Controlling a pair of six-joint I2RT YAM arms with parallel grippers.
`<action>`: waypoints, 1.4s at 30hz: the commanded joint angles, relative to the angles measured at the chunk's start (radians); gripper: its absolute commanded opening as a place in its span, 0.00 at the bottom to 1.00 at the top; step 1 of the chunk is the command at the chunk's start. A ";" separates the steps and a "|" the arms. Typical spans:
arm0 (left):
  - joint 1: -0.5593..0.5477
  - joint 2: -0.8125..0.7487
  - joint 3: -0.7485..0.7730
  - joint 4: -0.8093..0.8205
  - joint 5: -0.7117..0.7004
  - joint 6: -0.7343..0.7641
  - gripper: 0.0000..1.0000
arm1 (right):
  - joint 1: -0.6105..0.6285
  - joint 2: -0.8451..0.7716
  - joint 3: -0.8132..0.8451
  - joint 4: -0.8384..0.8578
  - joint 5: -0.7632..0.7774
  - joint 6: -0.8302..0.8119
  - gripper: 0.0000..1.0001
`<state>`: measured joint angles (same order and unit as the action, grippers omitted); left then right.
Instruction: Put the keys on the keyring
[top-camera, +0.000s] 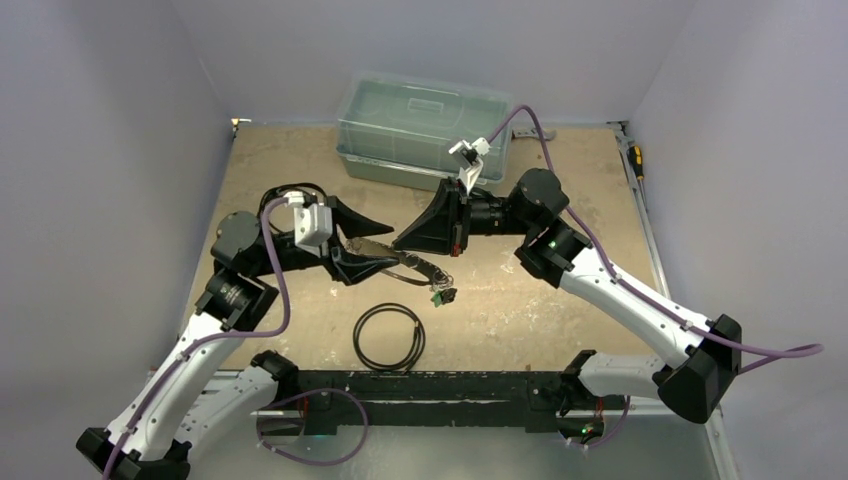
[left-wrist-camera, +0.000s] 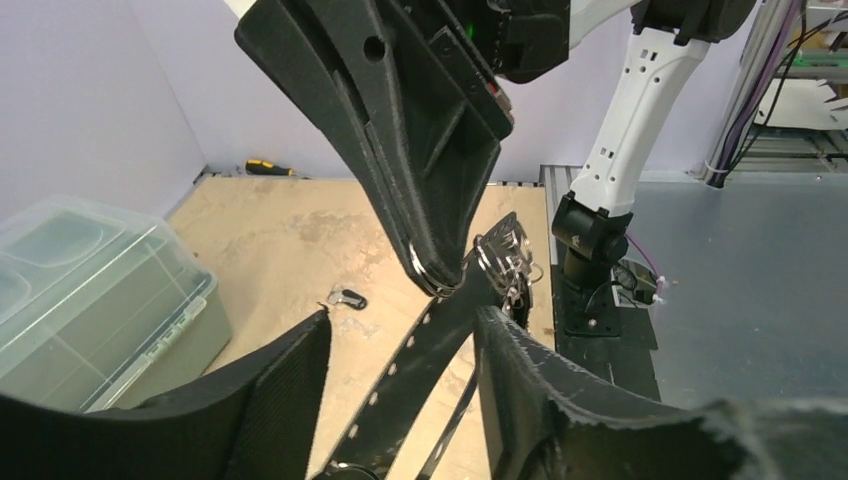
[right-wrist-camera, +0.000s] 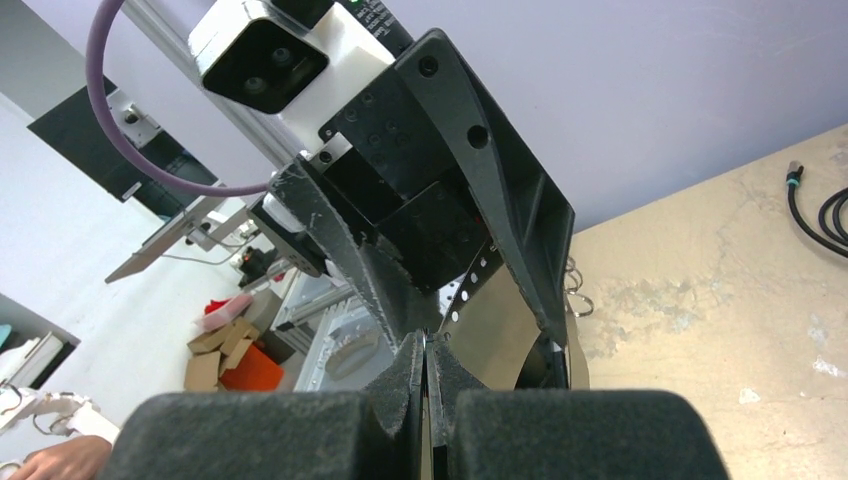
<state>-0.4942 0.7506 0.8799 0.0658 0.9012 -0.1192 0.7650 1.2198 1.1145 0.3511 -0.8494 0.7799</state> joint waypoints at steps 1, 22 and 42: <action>-0.006 0.017 0.001 0.061 0.023 -0.034 0.49 | -0.001 -0.010 0.053 0.031 0.016 -0.008 0.00; -0.004 0.044 0.019 0.023 0.015 -0.114 0.00 | -0.001 -0.006 0.059 -0.128 0.109 -0.144 0.39; -0.003 0.048 0.042 -0.126 -0.317 -0.061 0.00 | -0.012 -0.173 -0.068 -0.433 0.430 -0.487 0.82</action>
<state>-0.4942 0.7853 0.8692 0.0105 0.7929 -0.2153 0.7563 1.0428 1.0889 -0.0559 -0.5320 0.3576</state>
